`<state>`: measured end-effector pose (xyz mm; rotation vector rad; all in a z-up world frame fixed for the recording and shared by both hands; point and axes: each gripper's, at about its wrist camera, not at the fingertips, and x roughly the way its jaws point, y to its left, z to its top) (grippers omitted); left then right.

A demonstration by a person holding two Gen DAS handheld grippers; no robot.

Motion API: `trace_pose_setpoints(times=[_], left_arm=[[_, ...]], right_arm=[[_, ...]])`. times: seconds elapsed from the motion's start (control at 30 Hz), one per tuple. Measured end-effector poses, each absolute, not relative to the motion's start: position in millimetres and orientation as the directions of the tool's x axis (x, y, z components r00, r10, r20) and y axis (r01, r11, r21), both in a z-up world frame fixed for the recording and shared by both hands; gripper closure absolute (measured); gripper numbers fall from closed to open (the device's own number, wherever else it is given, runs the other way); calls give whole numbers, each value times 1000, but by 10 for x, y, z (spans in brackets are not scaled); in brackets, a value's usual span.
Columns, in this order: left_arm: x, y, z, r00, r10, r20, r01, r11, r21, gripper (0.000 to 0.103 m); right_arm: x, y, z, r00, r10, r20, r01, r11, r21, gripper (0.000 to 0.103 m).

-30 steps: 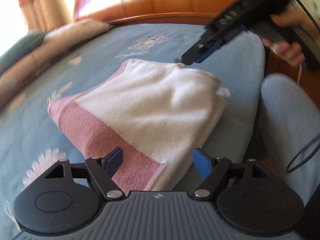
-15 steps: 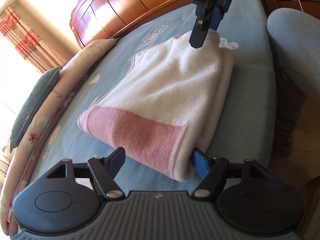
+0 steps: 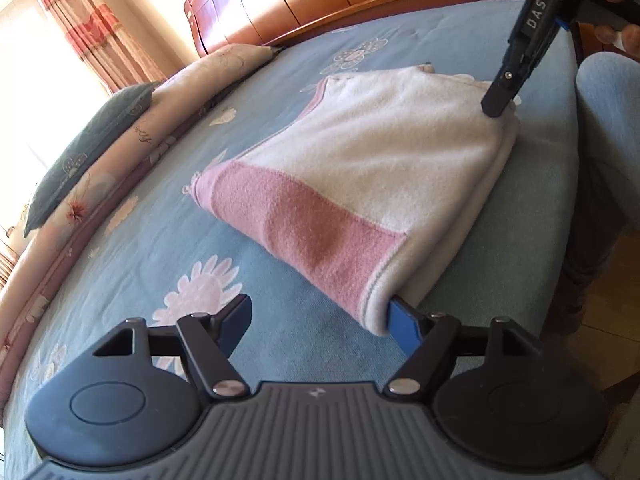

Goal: Fold clothes

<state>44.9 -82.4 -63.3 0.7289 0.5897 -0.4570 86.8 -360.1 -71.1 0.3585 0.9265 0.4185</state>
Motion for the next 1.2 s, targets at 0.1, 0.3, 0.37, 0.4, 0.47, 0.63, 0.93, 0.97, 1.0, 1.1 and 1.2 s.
trace_pose_setpoints(times=[0.1,0.3,0.37,0.4,0.47,0.63,0.93,0.97,1.0,1.1,1.2], left_arm=[[389,-836,-404,728,-274,-628,626,640,447,28],[621,-1238,-234,664,-435,-608,734,534,419,28],[676,-1382,-346,612,-458,-645,780,488,393,28],[683,-1423,-425,582,-461,-670,802,460,381,28],[687,-1403,-603,542,-422,-727,825,435,362,28],[629,-1040,-806,460,-386,-800,840,481,251,29],[1239,-1054,-127,582,-415,-700,755,595,275,27],[1368,-1075,-105,583,-421,-695,747,613,256,27],[1480,-1088,-106,582,-424,-694,740,629,237,27],[1828,-1091,-267,525,-409,-747,719,682,132,31],[2025,-944,-551,456,-427,-781,688,726,5,29]], right_arm=[[808,-3673,-568,559,487,-671,-184,862,472,81],[1209,-3291,-214,596,521,-611,-322,852,412,76],[1341,-3194,-344,569,483,-666,-309,876,371,76],[1406,-3147,-414,554,461,-693,-302,887,349,76],[1362,-3198,-604,531,411,-741,-282,911,303,76],[1134,-3458,-753,510,469,-721,-255,883,394,79],[1565,-3142,-158,645,401,-651,-341,913,225,62],[1679,-3109,-184,645,386,-659,-335,919,210,62],[1764,-3104,-238,643,371,-670,-325,924,200,62],[1877,-3187,-437,627,356,-693,-291,932,216,63],[1914,-3321,-654,605,359,-711,-252,933,257,63]])
